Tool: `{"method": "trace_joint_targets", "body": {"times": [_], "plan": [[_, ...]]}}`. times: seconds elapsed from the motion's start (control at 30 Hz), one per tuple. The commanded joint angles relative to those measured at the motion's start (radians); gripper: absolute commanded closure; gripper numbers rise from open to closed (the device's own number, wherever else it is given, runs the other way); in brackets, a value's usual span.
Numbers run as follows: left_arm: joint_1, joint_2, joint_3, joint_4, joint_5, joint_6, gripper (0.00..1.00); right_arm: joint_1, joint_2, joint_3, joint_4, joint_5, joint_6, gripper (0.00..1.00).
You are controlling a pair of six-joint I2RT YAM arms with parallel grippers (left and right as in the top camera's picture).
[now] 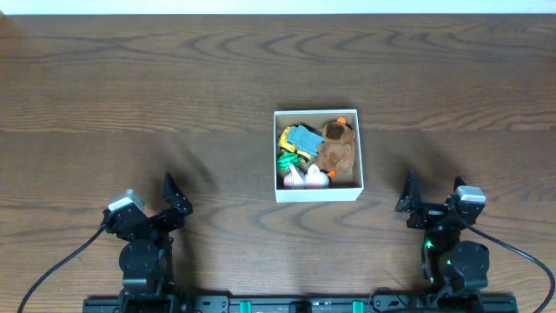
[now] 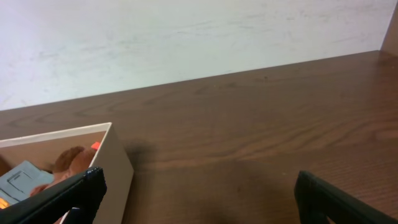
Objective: Pack container
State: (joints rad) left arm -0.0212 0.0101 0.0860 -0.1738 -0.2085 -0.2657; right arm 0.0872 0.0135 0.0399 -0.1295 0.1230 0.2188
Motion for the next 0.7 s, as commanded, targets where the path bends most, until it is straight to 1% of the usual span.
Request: {"method": "trace_joint_targets", "body": {"times": [0.0,0.13,0.37,0.43,0.67], "plan": [[0.005,-0.008,-0.031,0.001,0.027,0.145,0.02,-0.010,-0.008,-0.006,0.003,-0.007,-0.014,0.01],[0.005,-0.008,-0.031,0.000,0.072,0.296,0.02,-0.010,-0.008,-0.006,0.003,-0.007,-0.014,0.01],[0.005,-0.008,-0.034,0.000,0.159,0.391,0.02,-0.010,-0.008,-0.006,0.003,-0.007,-0.014,0.01],[0.005,-0.008,-0.035,0.000,0.174,0.409,0.02,-0.010,-0.008,-0.006,0.003,-0.007,-0.014,0.01],[0.005,-0.008,-0.035,0.000,0.174,0.407,0.02,-0.010,-0.008,-0.006,0.003,-0.007,-0.014,0.01]]}}
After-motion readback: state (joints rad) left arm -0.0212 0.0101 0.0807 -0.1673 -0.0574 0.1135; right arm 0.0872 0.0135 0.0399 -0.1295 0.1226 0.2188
